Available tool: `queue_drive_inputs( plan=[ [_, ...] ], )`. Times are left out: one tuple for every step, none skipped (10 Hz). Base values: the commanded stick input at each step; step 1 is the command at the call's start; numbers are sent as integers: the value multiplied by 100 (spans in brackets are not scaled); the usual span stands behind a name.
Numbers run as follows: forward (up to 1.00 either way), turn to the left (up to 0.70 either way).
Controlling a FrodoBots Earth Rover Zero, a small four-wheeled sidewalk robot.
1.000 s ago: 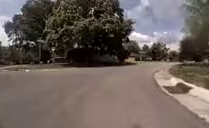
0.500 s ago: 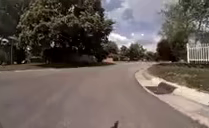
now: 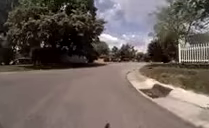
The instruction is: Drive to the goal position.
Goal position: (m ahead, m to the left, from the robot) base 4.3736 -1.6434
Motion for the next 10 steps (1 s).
queue_drive_inputs(
  plan=[
    [70,0],
    [70,0],
    [70,0],
    [70,0],
    [70,0],
    [70,0],
    [70,0],
    [70,0],
    [70,0],
    [70,0]
  ],
)
